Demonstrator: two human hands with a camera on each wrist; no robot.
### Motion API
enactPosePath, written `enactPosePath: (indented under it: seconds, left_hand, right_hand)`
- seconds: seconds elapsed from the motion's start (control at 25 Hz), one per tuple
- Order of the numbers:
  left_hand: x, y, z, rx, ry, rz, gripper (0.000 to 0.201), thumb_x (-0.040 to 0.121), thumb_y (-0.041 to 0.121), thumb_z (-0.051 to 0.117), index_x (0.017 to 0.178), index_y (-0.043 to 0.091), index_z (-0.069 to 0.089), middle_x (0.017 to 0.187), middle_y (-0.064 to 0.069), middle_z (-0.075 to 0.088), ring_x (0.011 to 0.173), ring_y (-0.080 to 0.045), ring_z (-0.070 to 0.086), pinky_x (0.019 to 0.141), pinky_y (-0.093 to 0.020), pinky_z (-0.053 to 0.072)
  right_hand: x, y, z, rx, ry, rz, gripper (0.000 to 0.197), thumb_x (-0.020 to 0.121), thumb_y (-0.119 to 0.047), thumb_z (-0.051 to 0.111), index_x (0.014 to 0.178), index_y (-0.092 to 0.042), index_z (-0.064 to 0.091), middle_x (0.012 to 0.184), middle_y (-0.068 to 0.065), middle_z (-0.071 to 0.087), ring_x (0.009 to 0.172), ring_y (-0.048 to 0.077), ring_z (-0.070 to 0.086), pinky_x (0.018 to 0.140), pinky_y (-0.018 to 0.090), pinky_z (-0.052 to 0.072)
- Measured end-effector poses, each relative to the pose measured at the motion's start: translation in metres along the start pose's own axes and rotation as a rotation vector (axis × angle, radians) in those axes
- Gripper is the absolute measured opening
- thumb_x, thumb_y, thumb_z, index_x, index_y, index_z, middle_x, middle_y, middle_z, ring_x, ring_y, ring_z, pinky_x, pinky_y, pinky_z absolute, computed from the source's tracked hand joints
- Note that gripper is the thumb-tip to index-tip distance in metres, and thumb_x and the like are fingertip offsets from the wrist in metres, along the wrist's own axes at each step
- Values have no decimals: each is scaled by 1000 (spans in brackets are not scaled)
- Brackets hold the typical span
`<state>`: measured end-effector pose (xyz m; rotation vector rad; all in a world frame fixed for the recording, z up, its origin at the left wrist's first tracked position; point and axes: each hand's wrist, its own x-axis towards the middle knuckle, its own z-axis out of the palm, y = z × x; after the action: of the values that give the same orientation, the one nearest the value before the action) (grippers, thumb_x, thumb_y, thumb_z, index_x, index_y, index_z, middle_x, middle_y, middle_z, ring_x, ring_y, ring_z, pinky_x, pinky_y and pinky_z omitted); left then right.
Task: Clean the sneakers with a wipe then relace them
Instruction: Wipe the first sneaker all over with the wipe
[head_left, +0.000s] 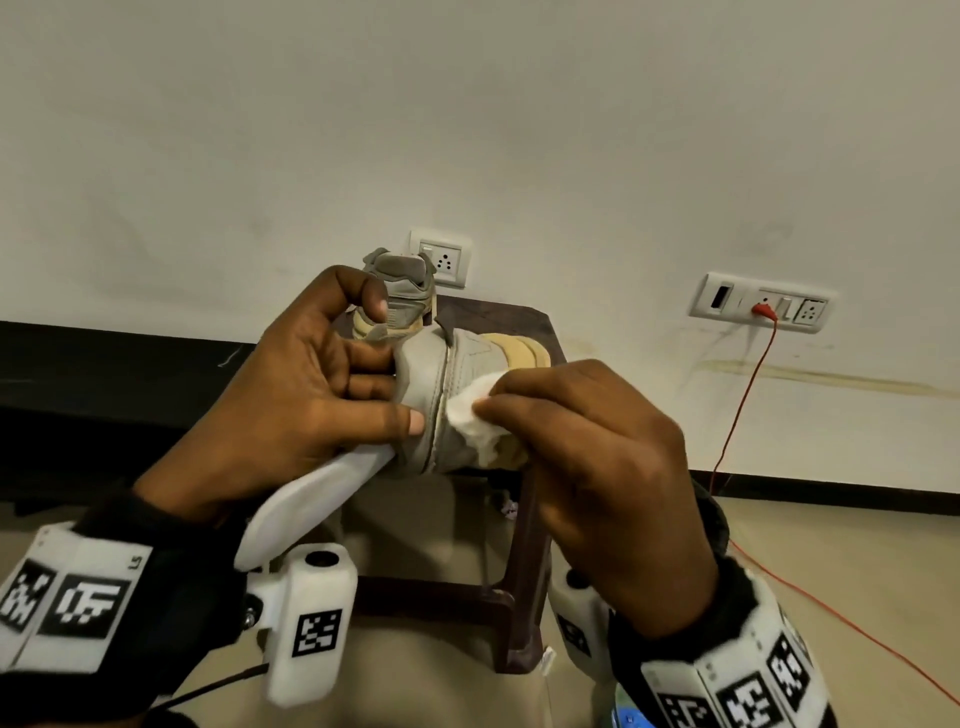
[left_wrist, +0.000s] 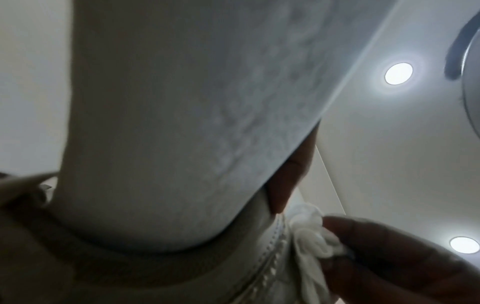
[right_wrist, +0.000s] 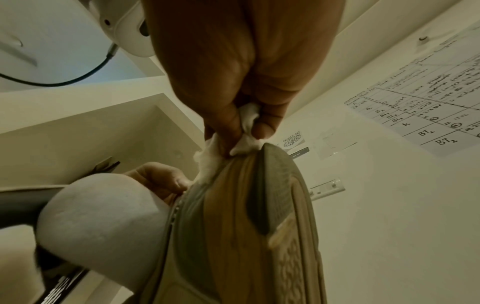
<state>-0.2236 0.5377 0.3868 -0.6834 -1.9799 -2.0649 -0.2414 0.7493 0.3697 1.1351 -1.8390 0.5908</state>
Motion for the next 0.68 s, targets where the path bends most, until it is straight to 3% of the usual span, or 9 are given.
enactPosePath:
  seconds: [0.12, 0.28, 0.36, 0.44, 0.56, 0.68]
  left_hand:
    - [7, 3, 2, -7, -31, 18, 60, 53, -6, 74, 93, 16, 35, 70, -7, 70, 56, -14, 68, 53, -24, 55]
    - [24, 16, 7, 17, -51, 59, 54, 54, 4, 75, 90, 22, 39, 68, -7, 65, 56, -27, 59, 54, -29, 53]
    - [37, 21, 9, 12, -58, 78, 55, 53, 3, 74, 91, 21, 38, 69, -7, 69, 58, -23, 64, 54, -30, 55]
    - [49, 21, 7, 4, -51, 68, 57, 51, 2, 75, 90, 22, 39, 75, -14, 71, 62, -27, 67, 58, -36, 57]
    - [63, 17, 2, -59, -41, 40, 62, 50, -8, 75, 90, 19, 37, 71, -14, 70, 57, -21, 68, 54, -31, 57]
    - [77, 16, 1, -74, -75, 58, 62, 51, -12, 73, 91, 18, 36, 65, -12, 69, 54, -17, 67, 53, -26, 55]
  right_hand:
    - [12, 8, -3, -19, 56, 26, 17, 83, -7, 63, 97, -2, 71, 98, 10, 69, 92, 20, 61, 79, 28, 51]
    - [48, 30, -23, -3, 149, 150, 24, 83, -15, 56, 96, -5, 72, 95, 7, 71, 86, 18, 66, 76, 27, 53]
    - [56, 37, -31, -2, 130, 149, 27, 83, -18, 53, 97, -6, 72, 95, 5, 71, 86, 17, 65, 76, 27, 53]
    - [50, 40, -33, -13, 54, 124, 27, 83, -19, 52, 98, -9, 72, 97, 3, 70, 88, 14, 64, 78, 25, 52]
    - [34, 45, -29, -39, -12, 84, 27, 84, -20, 52, 101, -11, 71, 102, 2, 69, 93, 10, 62, 83, 21, 50]
    - [41, 59, -21, -46, 136, 104, 21, 85, -13, 58, 99, -5, 72, 99, 7, 69, 91, 16, 65, 80, 24, 52]
